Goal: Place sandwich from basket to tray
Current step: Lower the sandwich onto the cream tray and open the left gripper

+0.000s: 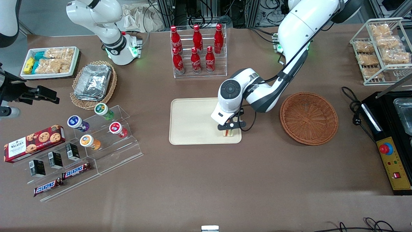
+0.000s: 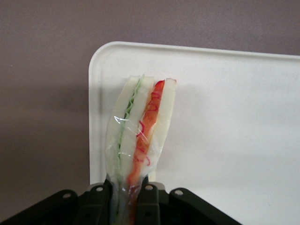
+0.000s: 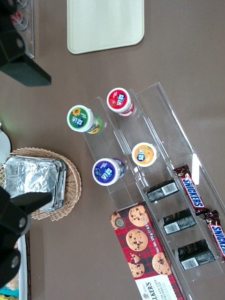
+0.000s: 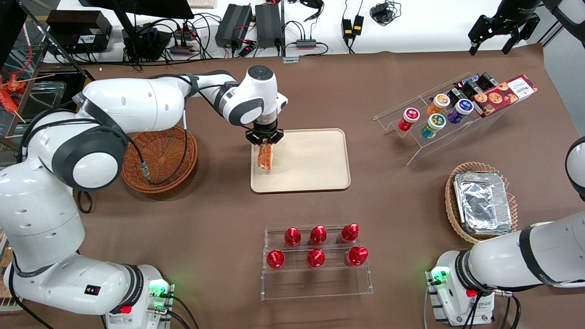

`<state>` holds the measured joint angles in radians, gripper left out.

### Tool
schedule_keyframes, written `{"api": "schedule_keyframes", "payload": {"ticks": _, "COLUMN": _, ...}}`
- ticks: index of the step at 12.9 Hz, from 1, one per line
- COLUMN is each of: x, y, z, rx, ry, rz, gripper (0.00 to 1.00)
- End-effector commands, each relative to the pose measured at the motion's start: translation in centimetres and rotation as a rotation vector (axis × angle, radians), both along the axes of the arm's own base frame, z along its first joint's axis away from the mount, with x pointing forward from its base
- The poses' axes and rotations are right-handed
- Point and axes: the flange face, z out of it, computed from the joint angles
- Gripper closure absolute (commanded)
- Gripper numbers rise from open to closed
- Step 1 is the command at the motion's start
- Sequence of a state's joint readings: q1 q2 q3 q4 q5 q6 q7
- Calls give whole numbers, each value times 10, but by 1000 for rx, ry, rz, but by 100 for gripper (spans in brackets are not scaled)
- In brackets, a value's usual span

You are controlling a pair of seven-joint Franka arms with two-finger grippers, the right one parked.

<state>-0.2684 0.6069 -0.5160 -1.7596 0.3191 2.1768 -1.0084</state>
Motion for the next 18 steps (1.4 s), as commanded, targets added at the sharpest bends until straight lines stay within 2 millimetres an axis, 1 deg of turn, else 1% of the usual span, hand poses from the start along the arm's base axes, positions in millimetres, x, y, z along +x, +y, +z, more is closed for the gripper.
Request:
{"api": "schedule_keyframes", "payload": {"ticks": 1, "x": -1, "y": -4, "z": -7, "rx": 8, "ry": -16, "rz": -8, "gripper": 25}}
{"api": "schedule_keyframes", "payload": {"ticks": 2, "x": 0, "y": -3, "z": -9, "rx": 16, "ry": -22, "rz": -18, "gripper": 0}}
{"api": "schedule_keyframes", "payload": {"ticks": 9, "x": 1, "y": -3, "z": -10, "rx": 15, "ry": -22, "rz": -15, "gripper": 0}}
{"api": "schedule_keyframes", "payload": {"ticks": 11, "x": 4, "y": -2, "z": -6, "rx": 7, "ry": -23, "rz": -1, "gripper": 0}}
{"api": "schedule_keyframes", "payload": {"ticks": 12, "x": 7, "y": -2, "z": 5, "rx": 1, "ry": -37, "rz": 6, "gripper": 0}}
{"api": "schedule_keyframes", "payload": {"ticks": 13, "x": 14, "y": -1, "z": 25, "rx": -8, "ry": -64, "rz": 31, "gripper": 0}}
{"api": "schedule_keyframes", "payload": {"ticks": 15, "x": 23, "y": 3, "z": 79, "rx": -48, "ry": -121, "rz": 123, "gripper": 0}}
{"api": "schedule_keyframes", "payload": {"ticks": 16, "x": 24, "y": 6, "z": 105, "rx": -55, "ry": -156, "rz": 151, "gripper": 0}}
{"api": "schedule_keyframes", "payload": {"ticks": 18, "x": 34, "y": 33, "z": 156, "rx": -17, "ry": -191, "rz": 213, "gripper": 0}}
